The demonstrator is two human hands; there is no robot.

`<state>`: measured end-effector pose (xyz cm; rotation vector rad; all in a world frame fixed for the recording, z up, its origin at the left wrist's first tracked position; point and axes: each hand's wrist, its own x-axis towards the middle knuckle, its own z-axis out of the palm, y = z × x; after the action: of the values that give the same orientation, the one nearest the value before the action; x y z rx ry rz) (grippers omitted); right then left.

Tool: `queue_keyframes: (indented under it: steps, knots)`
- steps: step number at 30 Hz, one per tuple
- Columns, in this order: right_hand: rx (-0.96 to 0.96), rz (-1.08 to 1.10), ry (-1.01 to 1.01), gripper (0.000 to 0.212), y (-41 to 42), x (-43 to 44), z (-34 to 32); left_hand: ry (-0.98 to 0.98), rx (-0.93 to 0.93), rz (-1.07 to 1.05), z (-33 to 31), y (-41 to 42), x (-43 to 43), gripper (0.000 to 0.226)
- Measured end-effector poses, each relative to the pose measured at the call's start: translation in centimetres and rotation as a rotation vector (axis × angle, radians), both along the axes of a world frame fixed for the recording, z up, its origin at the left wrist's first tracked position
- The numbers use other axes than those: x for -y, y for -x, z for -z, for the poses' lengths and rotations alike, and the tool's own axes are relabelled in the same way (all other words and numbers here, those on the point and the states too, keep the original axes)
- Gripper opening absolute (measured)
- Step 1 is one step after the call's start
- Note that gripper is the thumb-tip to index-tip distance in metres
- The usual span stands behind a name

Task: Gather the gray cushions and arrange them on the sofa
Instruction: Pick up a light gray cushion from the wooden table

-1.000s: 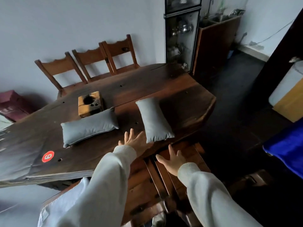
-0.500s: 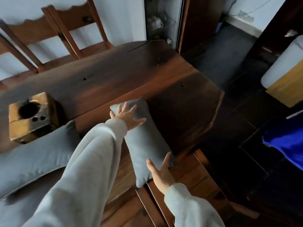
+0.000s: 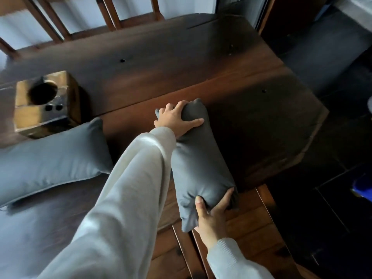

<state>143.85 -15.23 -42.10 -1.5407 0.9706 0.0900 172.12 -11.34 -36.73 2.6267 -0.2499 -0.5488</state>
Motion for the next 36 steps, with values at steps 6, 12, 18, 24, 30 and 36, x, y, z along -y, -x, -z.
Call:
queue_keyframes:
  steps: [6,12,18,24,30,36]
  knots:
    - [0.067,0.096,-0.038,0.134,3.3,0.7,-2.9,0.110,0.180,-0.180,-5.3,5.7,-3.5,0.083]
    - [0.191,0.103,-0.067,0.154,8.4,6.2,-9.5,0.258,0.241,-0.421,-14.1,15.7,-7.8,0.092]
    - [0.326,0.040,-0.144,0.128,14.0,11.0,-19.0,0.452,0.257,-0.570,-22.8,31.6,-13.3,0.089]
    - [0.577,-0.156,0.039,0.044,17.5,10.0,-29.7,0.705,0.332,-1.011,-27.2,47.5,-17.4,0.058]
    - [0.639,-0.402,0.085,0.041,25.0,2.8,-37.1,0.858,0.527,-1.332,-31.3,63.5,-22.8,0.052]
    - [0.595,-0.622,-0.074,0.027,35.0,-5.3,-39.0,1.010,0.701,-1.613,-33.3,82.0,-27.2,0.060]
